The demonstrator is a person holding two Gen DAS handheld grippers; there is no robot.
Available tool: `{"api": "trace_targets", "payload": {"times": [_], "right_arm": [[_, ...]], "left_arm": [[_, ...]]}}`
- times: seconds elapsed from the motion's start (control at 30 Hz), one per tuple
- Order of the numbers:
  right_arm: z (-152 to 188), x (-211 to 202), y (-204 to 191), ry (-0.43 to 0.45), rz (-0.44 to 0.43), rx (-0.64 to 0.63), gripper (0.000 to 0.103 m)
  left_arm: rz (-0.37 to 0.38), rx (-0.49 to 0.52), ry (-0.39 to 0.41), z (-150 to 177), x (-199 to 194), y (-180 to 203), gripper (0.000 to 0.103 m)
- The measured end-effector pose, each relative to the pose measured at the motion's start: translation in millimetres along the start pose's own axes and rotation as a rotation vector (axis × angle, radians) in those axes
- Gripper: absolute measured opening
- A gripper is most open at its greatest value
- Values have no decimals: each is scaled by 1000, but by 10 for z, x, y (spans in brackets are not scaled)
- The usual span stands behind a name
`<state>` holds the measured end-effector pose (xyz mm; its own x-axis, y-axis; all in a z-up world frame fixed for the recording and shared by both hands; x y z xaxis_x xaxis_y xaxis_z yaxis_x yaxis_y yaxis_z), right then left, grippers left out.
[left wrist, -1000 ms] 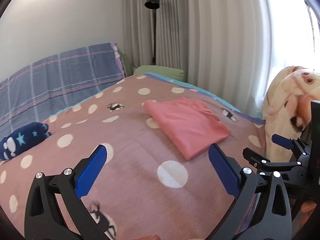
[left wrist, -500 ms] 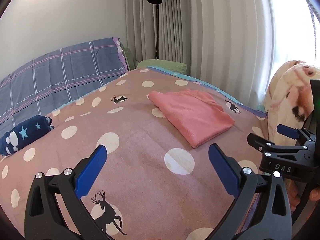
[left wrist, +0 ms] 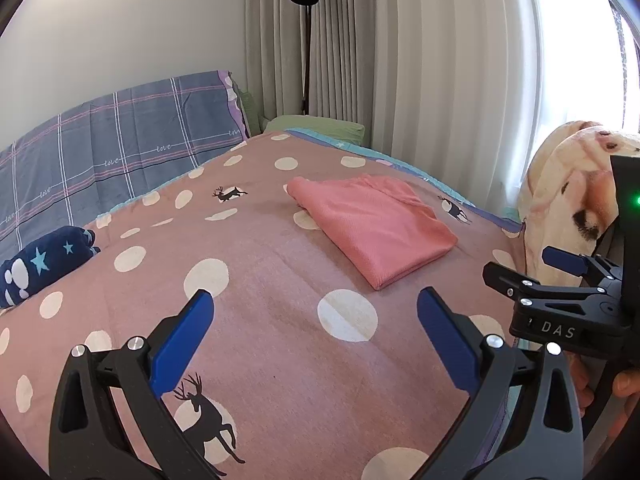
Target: Fold small clothes
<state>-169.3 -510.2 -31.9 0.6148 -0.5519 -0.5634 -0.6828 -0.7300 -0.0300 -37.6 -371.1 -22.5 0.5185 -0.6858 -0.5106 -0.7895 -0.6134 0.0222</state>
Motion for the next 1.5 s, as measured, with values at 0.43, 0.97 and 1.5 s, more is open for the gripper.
{"api": "trace_targets", "payload": {"times": [0.43,0.97,1.5], "right_arm": [[31,56,-3,-15,-11,0,101],[51,136,-33,-33,-8,-9,101],[69,168,-10,-43,6,-10,101]], "left_arm": [[7,8,-23,37,62,44,102],[7,27,-33,63,117,58,102],[9,31,-43,103,146,68,102]]}}
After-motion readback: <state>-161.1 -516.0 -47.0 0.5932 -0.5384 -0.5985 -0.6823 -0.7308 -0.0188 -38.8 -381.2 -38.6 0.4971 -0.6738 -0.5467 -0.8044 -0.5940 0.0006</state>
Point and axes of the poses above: each gripper's, at about its wrist camera, not at the fingertips, and x roughly the way its jaws point, y to its right, z to its underside, the point moved 9 cm from there along x, roughly the way its jaws point, and after that the axes turned 3 degrees about -x, right-handed, at the moved point
